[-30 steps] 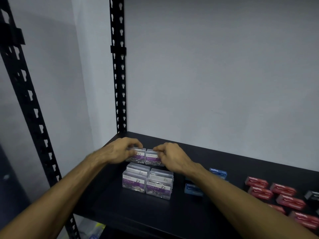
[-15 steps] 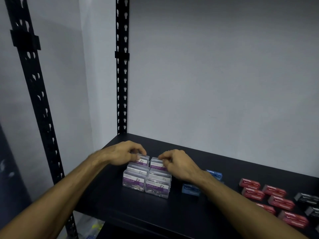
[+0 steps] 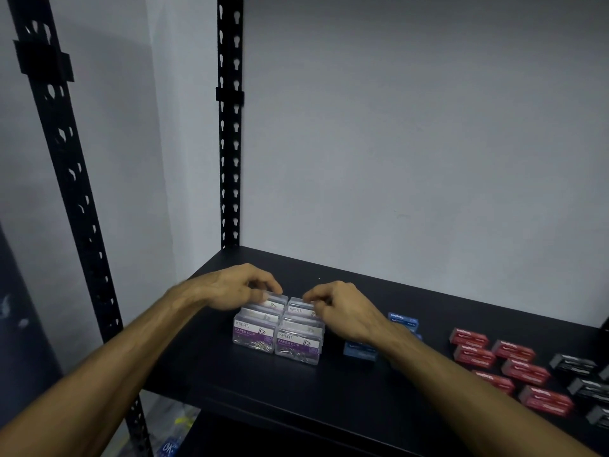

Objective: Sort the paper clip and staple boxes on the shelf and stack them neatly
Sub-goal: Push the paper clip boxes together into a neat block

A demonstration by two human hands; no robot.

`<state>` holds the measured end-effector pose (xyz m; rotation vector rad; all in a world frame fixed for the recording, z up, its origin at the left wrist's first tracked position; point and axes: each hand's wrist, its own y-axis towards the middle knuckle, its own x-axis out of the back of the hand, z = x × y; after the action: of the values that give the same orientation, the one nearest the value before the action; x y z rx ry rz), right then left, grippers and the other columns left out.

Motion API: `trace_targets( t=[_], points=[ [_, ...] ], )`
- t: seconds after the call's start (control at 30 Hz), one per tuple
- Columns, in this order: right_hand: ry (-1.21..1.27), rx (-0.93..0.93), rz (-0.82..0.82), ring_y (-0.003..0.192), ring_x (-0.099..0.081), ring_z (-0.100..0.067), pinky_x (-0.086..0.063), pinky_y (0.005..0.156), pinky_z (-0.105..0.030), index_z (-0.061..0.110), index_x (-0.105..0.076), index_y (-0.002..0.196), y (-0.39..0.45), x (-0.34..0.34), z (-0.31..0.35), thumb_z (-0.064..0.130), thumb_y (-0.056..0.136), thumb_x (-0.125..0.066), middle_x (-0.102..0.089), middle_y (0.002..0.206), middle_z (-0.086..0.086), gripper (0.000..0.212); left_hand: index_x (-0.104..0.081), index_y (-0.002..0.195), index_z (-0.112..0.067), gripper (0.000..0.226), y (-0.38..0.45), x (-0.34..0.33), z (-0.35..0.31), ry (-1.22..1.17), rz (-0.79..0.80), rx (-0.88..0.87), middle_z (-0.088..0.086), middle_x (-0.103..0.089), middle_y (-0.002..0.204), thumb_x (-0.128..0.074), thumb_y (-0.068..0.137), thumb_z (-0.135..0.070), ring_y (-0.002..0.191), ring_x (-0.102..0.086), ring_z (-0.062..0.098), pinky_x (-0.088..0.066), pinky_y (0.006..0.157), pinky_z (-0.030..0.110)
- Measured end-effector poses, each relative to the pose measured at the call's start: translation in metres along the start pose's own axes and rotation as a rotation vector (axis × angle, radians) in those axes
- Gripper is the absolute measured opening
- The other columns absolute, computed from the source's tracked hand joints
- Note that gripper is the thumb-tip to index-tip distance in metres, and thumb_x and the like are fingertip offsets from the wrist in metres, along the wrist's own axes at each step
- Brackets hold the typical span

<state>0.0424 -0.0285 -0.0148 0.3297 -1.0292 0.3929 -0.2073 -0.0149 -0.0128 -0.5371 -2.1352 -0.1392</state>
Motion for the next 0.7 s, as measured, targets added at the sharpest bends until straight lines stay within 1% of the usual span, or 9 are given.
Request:
trace_targets(
  t=[0.17,0.23,0.3,0.37,0.43,0.5,0.53,0.6,0.7],
  points=[
    [-0.020,0.011,0.009,0.115,-0.059,-0.009,-0.049,0.096,-0.026,0.019,-0.067,0.127,-0.003,0.001,0.003,0.014,0.099,-0.044,-0.064,0.132,0.004,0.036,-0.064,0.120,-0.036,0.028,-0.003,0.001,-0.003,0.031,0.006,0.018,-0.008,-0.067,0.110,-0.052,0.100,-0.021,0.101,-0.064,0.008,-0.053,0.093,0.040],
    [-0.019,0.009,0.019,0.115,-0.059,-0.008,-0.048,0.097,-0.027,0.020,-0.066,0.127,-0.003,0.001,0.003,0.016,0.100,-0.043,-0.064,0.132,0.005,0.036,-0.062,0.123,-0.038,0.029,-0.005,0.001,-0.003,0.021,0.012,0.019,-0.008,-0.066,0.114,-0.053,0.100,-0.025,0.104,-0.062,0.007,-0.052,0.095,0.038],
    [-0.012,0.004,0.021,0.111,-0.060,-0.007,-0.049,0.097,-0.030,0.022,-0.066,0.126,-0.004,0.001,0.003,0.024,0.101,-0.045,-0.065,0.130,0.006,0.033,-0.055,0.132,-0.046,0.035,-0.006,0.000,-0.002,0.022,0.000,0.026,-0.010,-0.062,0.120,-0.056,0.098,-0.036,0.110,-0.058,0.007,-0.049,0.097,0.034],
    [-0.003,0.006,0.006,0.109,-0.060,-0.007,-0.049,0.096,-0.032,0.024,-0.065,0.127,-0.004,0.000,0.002,0.037,0.100,-0.048,-0.064,0.129,0.007,0.035,-0.042,0.140,-0.051,0.053,-0.008,0.001,-0.001,0.052,-0.025,0.045,-0.012,-0.055,0.127,-0.060,0.090,-0.054,0.114,-0.053,0.008,-0.045,0.100,0.033],
    [0.014,0.005,0.012,0.112,-0.057,-0.008,-0.047,0.095,-0.030,0.025,-0.060,0.133,-0.005,0.000,0.002,0.052,0.094,-0.053,-0.060,0.134,0.008,0.048,-0.033,0.146,-0.050,0.077,-0.009,0.004,-0.001,0.063,0.007,0.064,-0.014,-0.046,0.133,-0.067,0.078,-0.066,0.109,-0.052,0.005,-0.044,0.097,0.029],
    [0.015,0.004,0.070,0.114,-0.055,-0.008,-0.045,0.094,-0.029,0.026,-0.051,0.141,-0.005,0.000,0.001,0.063,0.084,-0.061,-0.055,0.138,0.007,0.068,-0.028,0.150,-0.044,0.099,-0.012,0.005,-0.002,0.072,0.098,0.084,-0.019,-0.040,0.136,-0.076,0.067,-0.067,0.103,-0.050,-0.001,-0.042,0.093,0.022],
    [-0.016,0.007,0.108,0.116,-0.054,-0.010,-0.046,0.095,-0.030,0.027,-0.047,0.144,-0.005,-0.001,0.000,0.067,0.078,-0.064,-0.053,0.140,0.007,0.079,-0.026,0.152,-0.041,0.107,-0.013,0.005,-0.002,0.078,0.145,0.096,-0.020,-0.039,0.139,-0.081,0.063,-0.064,0.107,-0.049,-0.003,-0.041,0.097,0.022],
    [-0.117,0.019,0.166,0.122,-0.051,-0.014,-0.045,0.099,-0.034,0.028,-0.037,0.149,-0.005,-0.005,0.000,0.072,0.069,-0.069,-0.046,0.144,0.005,0.097,-0.023,0.153,-0.036,0.114,-0.014,0.002,-0.003,0.101,0.196,0.123,-0.018,-0.041,0.142,-0.087,0.061,-0.053,0.119,-0.047,0.002,-0.039,0.104,0.024],
    [-0.196,0.043,0.172,0.122,-0.051,-0.017,-0.045,0.098,-0.034,0.027,-0.032,0.150,-0.006,-0.011,-0.001,0.067,0.064,-0.077,-0.046,0.143,0.003,0.104,-0.027,0.151,-0.033,0.107,-0.015,-0.002,-0.006,0.148,0.162,0.136,-0.016,-0.047,0.130,-0.089,0.065,-0.038,0.114,-0.050,0.005,-0.042,0.095,0.022]
  ],
)
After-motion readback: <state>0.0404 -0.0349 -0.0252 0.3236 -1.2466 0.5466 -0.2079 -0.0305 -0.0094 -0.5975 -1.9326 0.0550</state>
